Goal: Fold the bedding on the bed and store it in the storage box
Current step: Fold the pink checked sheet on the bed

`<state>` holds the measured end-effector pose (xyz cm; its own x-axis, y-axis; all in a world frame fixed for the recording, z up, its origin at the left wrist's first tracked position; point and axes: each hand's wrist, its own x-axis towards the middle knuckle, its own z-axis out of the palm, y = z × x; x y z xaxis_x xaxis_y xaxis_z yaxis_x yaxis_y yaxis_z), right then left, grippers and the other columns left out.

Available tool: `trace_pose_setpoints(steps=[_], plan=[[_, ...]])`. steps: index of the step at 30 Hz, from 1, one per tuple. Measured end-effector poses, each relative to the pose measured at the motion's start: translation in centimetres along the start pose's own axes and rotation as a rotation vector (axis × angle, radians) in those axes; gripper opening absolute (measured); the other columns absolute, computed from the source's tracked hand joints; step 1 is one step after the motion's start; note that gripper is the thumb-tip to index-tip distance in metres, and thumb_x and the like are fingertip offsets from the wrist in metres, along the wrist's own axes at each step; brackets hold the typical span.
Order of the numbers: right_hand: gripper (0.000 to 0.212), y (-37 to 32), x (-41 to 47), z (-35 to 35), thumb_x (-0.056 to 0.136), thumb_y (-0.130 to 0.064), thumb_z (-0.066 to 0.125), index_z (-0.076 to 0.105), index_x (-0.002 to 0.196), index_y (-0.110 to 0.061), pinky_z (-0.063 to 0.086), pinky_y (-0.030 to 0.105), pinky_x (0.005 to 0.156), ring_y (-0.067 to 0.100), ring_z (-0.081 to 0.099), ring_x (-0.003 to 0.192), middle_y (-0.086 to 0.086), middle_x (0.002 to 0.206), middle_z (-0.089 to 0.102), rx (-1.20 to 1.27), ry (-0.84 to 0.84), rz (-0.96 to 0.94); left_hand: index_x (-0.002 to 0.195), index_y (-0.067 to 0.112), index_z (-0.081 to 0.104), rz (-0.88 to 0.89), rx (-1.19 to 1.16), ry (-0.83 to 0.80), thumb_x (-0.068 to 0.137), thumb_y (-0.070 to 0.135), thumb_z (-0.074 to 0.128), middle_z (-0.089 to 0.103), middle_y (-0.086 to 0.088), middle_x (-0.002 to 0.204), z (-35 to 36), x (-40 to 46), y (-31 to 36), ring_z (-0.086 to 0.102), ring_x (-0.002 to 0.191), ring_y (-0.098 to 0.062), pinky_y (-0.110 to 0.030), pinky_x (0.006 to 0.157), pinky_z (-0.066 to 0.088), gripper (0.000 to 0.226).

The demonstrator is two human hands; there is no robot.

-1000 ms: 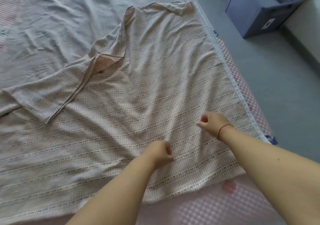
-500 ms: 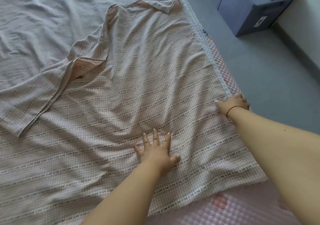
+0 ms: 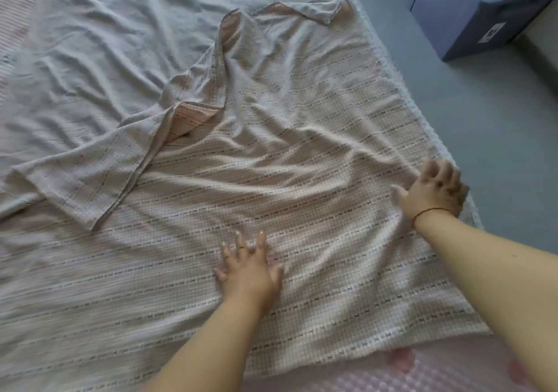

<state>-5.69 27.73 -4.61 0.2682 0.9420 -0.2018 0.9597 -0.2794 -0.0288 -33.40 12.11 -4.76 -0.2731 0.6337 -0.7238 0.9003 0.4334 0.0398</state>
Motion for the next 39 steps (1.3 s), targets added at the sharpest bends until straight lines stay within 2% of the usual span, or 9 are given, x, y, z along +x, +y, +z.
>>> trace_pose_setpoints(steps=[5,9,14,19,26,30,33,36,39], plan=[[0.091,-5.5,-7.9,3.1,0.082,-0.077,0.03,-0.011,0.149,-0.031,0.0,0.059,0.114,0.03,-0.011,0.145,0.006,0.158,-0.016,-0.123,-0.488,-0.303,0.148,0.042,-0.02,0.082,0.068,-0.106,0.089,0.073,0.029,-0.029,-0.006,0.157,1.6,-1.4,0.6,-0.023,0.141,-0.047,-0.069,0.111,0.007,0.082],[0.092,-4.3,-12.7,3.9,0.081,-0.079,0.025,-0.028,0.143,-0.037,0.001,0.067,0.109,0.032,-0.028,0.141,0.006,0.152,-0.034,-0.277,-0.697,-0.32,0.148,0.046,-0.017,0.099,0.156,-0.185,0.087,0.075,0.031,-0.03,-0.004,0.157,2.5,-2.8,-1.1,-0.02,0.142,-0.047,-0.067,0.109,0.021,0.083],[0.091,-1.4,-15.3,2.7,0.083,-0.073,0.036,-0.026,0.142,-0.043,0.019,0.063,0.111,0.038,-0.022,0.142,0.007,0.153,-0.033,-0.313,-0.901,-0.238,0.149,0.042,-0.013,0.115,0.277,-0.373,0.082,0.081,0.029,-0.013,-0.014,0.161,2.2,-4.6,-2.7,0.0,0.145,-0.049,-0.059,0.116,0.018,0.089],[0.076,-0.9,-16.7,-0.8,0.092,-0.065,0.031,0.001,0.152,-0.029,0.018,0.046,0.117,0.034,0.001,0.146,0.013,0.159,-0.008,-0.249,-0.997,-0.169,0.155,0.023,0.017,0.153,0.161,-0.474,0.093,0.069,0.032,0.018,-0.002,0.161,-1.4,-7.2,-2.1,0.021,0.147,-0.028,-0.042,0.118,0.02,0.078],[0.061,-5.0,-16.4,-9.5,0.096,-0.055,0.033,0.031,0.147,-0.022,0.041,0.038,0.101,0.029,0.045,0.128,0.007,0.147,0.04,0.175,-0.598,-0.167,0.142,0.005,0.043,0.257,0.01,-0.079,0.101,0.055,0.028,0.045,-0.013,0.146,-8.6,-10.9,0.0,0.043,0.133,-0.03,-0.038,0.109,0.035,0.066],[0.05,-6.6,-16.9,-13.8,0.096,-0.052,0.038,0.053,0.126,-0.016,0.048,0.035,0.081,0.024,0.058,0.094,0.009,0.11,0.063,0.442,-0.493,-0.141,0.128,0.004,0.055,0.294,-0.193,0.032,0.1,0.055,0.032,0.06,-0.013,0.129,-12.1,-12.8,1.0,0.055,0.117,-0.029,-0.038,0.101,0.044,0.063],[0.047,-7.1,-18.1,-16.8,0.096,-0.049,0.04,0.059,0.113,-0.009,0.048,0.039,0.084,0.025,0.058,0.086,0.013,0.098,0.065,0.666,-0.387,-0.131,0.123,0.005,0.058,0.337,-0.385,0.096,0.099,0.052,0.035,0.066,-0.013,0.116,-14.1,-14.5,1.7,0.061,0.107,-0.028,-0.041,0.096,0.048,0.058],[0.043,-7.2,-18.9,-18.9,0.092,-0.051,0.044,0.059,0.111,-0.014,0.049,0.04,0.085,0.02,0.058,0.086,0.002,0.093,0.061,0.922,-0.345,-0.104,0.102,0.006,0.063,0.381,-0.531,0.16,0.099,0.046,0.04,0.072,-0.012,0.095,-15.5,-16.3,2.4,0.067,0.093,-0.029,-0.044,0.09,0.052,0.046],[0.041,-6.7,-19.2,-20.8,0.091,-0.055,0.045,0.057,0.105,-0.019,0.05,0.042,0.09,0.019,0.058,0.088,-0.001,0.092,0.06,1.089,-0.325,-0.119,0.1,0.005,0.062,0.402,-0.61,0.217,0.098,0.045,0.043,0.072,-0.014,0.092,-16.8,-18.1,3.5,0.069,0.089,-0.031,-0.049,0.088,0.053,0.044]])
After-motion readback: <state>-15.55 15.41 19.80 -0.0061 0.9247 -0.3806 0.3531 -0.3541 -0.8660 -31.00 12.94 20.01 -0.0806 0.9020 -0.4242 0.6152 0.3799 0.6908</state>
